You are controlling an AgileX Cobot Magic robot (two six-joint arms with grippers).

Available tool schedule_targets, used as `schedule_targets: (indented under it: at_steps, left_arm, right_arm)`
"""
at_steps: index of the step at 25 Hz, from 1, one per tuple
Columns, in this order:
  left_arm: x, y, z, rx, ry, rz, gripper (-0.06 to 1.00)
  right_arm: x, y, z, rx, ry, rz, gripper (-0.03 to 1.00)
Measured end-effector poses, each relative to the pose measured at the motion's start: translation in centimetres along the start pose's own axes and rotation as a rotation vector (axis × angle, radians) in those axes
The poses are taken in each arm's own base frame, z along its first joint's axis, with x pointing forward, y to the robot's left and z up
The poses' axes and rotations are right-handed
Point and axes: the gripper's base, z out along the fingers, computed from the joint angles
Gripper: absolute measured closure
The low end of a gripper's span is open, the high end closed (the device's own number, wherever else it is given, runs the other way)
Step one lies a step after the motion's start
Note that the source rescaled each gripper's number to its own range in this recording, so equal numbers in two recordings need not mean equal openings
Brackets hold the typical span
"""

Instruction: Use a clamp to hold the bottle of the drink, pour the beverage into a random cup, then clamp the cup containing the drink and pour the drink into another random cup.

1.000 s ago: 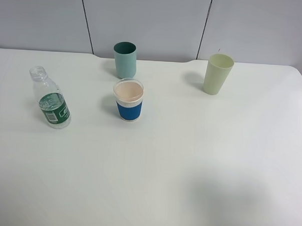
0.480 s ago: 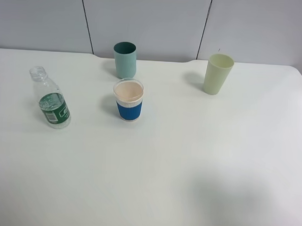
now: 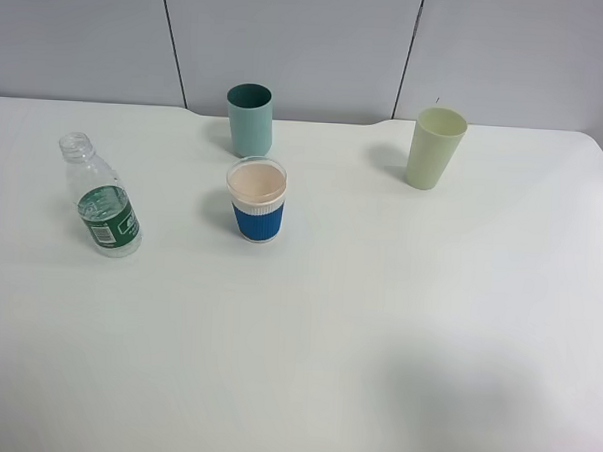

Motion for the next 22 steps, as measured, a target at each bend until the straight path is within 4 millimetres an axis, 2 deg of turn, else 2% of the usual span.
schedule_targets:
  at_steps: [22]
  left_arm:
    - [0.00,0.00,0.00,0.000,0.000,0.000,-0.06]
  right_arm:
    - [0.00,0.00,0.00,0.000,0.000,0.001,0.04]
